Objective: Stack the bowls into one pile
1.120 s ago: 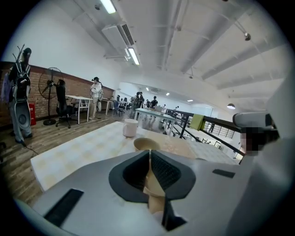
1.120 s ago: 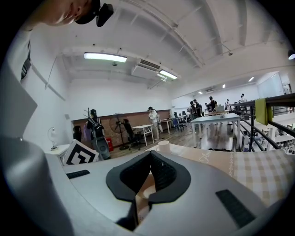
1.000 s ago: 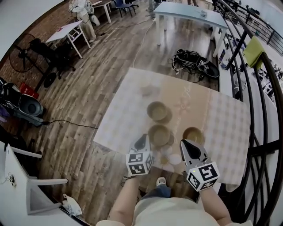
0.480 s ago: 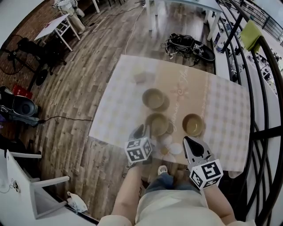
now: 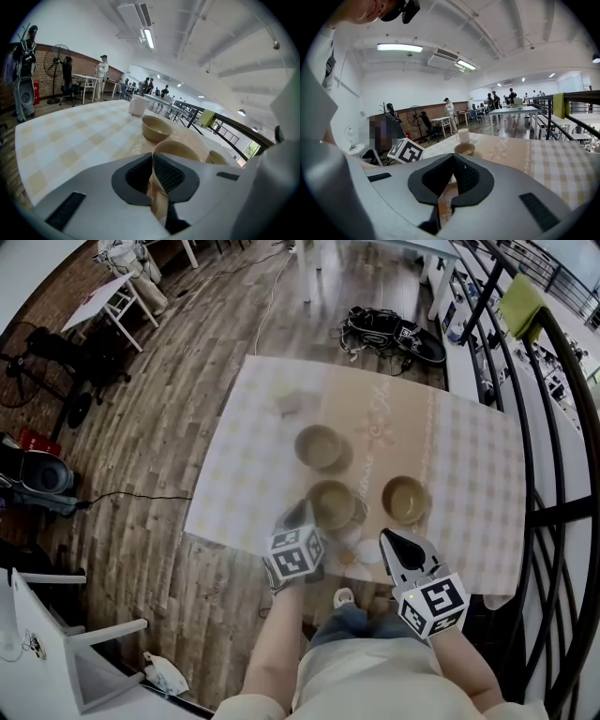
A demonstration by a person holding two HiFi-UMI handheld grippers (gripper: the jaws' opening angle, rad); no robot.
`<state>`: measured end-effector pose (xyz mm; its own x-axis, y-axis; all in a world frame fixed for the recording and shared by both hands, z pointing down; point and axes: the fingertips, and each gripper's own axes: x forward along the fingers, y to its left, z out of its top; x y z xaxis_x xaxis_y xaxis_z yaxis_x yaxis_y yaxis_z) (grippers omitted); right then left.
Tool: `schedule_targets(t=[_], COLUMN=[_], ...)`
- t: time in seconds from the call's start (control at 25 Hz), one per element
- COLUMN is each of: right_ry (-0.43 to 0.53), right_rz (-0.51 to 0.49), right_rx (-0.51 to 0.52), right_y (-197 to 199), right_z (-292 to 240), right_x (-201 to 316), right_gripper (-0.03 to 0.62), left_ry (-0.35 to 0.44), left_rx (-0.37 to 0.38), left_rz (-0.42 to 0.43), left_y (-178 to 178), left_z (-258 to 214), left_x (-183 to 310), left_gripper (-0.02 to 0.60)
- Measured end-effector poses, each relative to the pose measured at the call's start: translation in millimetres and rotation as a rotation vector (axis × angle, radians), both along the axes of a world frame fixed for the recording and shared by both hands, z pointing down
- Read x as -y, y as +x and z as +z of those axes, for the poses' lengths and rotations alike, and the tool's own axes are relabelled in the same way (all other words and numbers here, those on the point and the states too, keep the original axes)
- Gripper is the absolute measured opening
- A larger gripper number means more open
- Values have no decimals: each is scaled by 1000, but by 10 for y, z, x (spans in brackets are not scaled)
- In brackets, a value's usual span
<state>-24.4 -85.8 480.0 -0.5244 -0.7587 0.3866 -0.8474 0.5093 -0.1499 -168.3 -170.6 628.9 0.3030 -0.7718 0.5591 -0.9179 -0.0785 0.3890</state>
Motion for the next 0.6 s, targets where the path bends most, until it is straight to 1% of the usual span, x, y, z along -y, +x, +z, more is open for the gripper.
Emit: schedule_targets(t=[0.2, 0.36, 0.6], right_ry=[12, 21, 34], right_rz=[8, 16, 32], right_rx=[7, 11, 23], right_y=[10, 41, 212], right_z=[-70, -150, -204], right_x=[10, -26, -75], right_gripper=[0, 0, 0], left_ry=[39, 74, 108], left_rx=[0, -7, -8], left_rz=[7, 12, 23], left_y=[50, 58, 152], left_z=[-125, -324, -587], left_x=[-5, -29, -85], left_gripper=[14, 12, 12])
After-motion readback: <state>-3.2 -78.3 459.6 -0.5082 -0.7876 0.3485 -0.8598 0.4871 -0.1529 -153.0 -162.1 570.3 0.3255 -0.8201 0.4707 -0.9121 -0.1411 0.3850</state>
